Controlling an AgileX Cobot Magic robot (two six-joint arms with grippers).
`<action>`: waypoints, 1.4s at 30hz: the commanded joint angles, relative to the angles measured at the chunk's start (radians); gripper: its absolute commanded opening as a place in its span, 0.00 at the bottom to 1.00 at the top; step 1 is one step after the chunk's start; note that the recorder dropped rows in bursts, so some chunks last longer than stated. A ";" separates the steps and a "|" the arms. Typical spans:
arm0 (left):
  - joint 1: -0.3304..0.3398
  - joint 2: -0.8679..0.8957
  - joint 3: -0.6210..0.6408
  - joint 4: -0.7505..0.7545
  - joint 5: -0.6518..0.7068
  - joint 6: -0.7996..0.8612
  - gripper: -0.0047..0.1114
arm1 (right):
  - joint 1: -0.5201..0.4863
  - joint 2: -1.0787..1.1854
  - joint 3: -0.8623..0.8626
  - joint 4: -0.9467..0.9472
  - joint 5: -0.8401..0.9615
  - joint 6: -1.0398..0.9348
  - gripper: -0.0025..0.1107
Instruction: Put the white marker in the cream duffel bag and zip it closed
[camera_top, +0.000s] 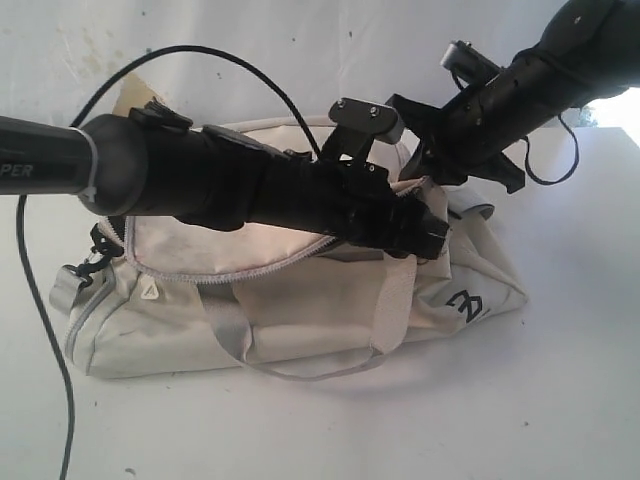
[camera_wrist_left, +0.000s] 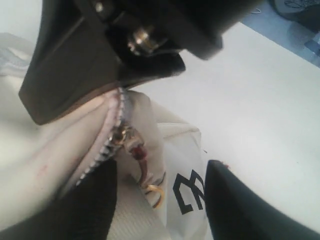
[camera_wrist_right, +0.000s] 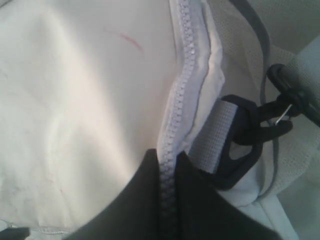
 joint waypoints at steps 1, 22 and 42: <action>0.008 -0.056 0.039 -0.003 -0.087 0.072 0.52 | -0.008 -0.001 -0.003 0.066 0.004 0.030 0.02; 0.017 -0.056 0.073 -0.165 -0.045 0.245 0.53 | -0.008 -0.001 -0.003 0.222 -0.040 0.167 0.02; 0.019 -0.054 0.061 -0.165 -0.111 0.176 0.53 | -0.006 0.008 -0.003 0.288 -0.057 0.161 0.02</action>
